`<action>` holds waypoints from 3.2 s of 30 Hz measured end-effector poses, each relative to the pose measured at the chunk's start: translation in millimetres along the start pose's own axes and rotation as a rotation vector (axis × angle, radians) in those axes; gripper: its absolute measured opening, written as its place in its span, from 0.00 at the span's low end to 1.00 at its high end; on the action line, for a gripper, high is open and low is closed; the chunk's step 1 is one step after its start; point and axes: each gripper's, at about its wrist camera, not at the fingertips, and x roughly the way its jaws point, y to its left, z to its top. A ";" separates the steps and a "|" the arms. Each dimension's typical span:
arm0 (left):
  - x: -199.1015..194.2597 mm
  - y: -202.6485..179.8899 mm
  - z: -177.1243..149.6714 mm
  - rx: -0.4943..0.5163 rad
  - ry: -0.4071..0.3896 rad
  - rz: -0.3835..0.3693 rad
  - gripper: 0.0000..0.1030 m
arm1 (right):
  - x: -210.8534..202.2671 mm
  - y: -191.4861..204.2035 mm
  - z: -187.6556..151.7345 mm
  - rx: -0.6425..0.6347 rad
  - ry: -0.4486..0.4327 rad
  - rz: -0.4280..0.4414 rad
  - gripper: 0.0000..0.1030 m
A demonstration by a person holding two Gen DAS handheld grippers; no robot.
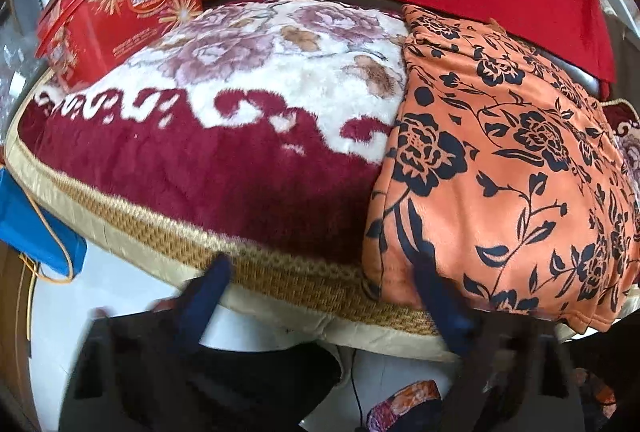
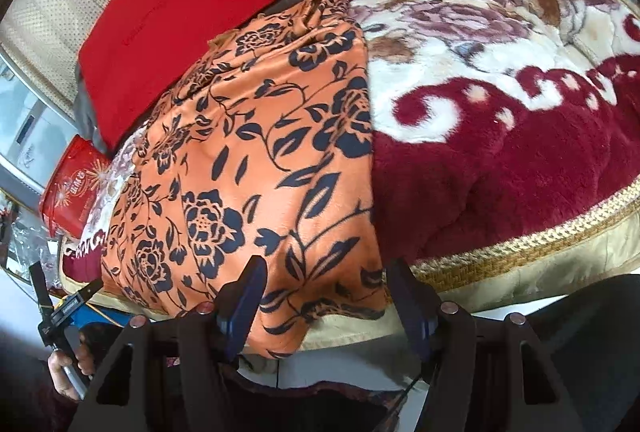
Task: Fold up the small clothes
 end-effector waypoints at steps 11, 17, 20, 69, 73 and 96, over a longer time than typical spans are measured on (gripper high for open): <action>13.2 -14.4 3.0 -0.015 0.095 -0.279 0.61 | 28.3 22.7 -7.4 -0.029 0.032 0.051 0.52; 10.1 -26.5 -0.5 0.055 0.072 -0.233 0.35 | 20.2 17.3 -10.3 -0.026 0.033 0.064 0.54; 10.9 -27.1 -0.3 0.072 0.074 -0.218 0.36 | 19.6 5.3 -10.1 0.025 0.032 0.067 0.71; -24.3 -53.1 132.6 0.089 -0.096 -0.356 0.08 | -16.3 51.0 107.5 -0.038 -0.182 0.308 0.08; -12.1 -65.2 195.9 0.059 -0.146 -0.345 0.08 | -9.0 40.5 167.7 0.024 -0.256 0.310 0.08; 123.0 -72.1 313.5 -0.257 -0.050 -0.451 0.17 | 111.4 -40.4 348.7 0.209 -0.205 0.139 0.26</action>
